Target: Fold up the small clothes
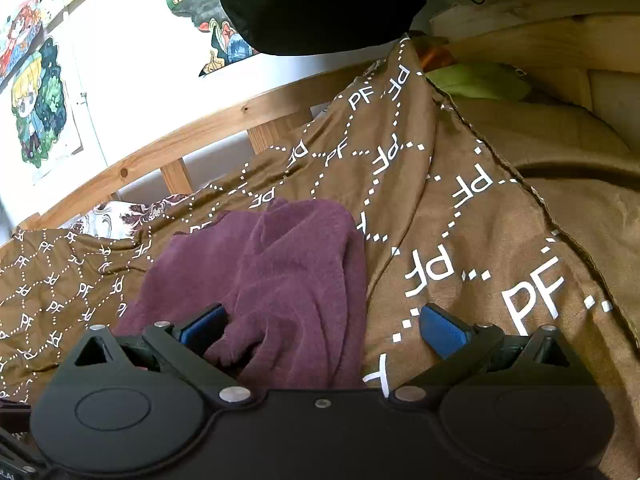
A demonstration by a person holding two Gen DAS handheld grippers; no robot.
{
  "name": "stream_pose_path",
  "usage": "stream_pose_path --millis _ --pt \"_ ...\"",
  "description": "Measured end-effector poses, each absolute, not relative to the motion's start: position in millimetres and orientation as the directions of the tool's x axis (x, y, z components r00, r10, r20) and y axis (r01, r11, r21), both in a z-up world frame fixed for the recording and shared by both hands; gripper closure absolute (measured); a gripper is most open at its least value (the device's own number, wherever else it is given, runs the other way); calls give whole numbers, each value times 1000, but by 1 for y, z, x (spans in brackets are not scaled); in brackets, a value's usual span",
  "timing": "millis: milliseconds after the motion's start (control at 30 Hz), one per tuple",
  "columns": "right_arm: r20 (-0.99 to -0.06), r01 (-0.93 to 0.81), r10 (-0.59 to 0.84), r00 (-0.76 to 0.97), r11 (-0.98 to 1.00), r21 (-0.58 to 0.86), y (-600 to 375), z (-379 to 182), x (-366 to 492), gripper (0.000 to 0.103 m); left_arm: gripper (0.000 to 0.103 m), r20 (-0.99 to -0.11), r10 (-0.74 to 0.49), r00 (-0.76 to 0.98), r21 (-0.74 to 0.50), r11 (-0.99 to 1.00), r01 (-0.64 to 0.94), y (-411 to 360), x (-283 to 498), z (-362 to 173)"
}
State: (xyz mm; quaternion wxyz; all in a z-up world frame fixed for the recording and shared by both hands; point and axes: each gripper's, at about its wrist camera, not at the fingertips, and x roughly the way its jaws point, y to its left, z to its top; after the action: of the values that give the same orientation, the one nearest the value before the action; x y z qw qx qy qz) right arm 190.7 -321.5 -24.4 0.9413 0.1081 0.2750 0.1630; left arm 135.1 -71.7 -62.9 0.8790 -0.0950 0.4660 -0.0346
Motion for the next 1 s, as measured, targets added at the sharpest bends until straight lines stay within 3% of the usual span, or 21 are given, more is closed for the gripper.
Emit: stream_pose_path --millis 667,900,1000 --pt "-465 -237 360 809 923 302 -322 -22 188 1 0 -812 -148 564 -198 980 -29 -72 135 -63" --pt "-359 -276 389 849 904 326 -324 -8 180 1 0 -812 -140 566 -187 982 -26 -73 136 -63" --pt "-311 -286 390 866 899 331 -328 -3 183 10 0 -812 -138 567 -184 983 -23 -73 136 -63"
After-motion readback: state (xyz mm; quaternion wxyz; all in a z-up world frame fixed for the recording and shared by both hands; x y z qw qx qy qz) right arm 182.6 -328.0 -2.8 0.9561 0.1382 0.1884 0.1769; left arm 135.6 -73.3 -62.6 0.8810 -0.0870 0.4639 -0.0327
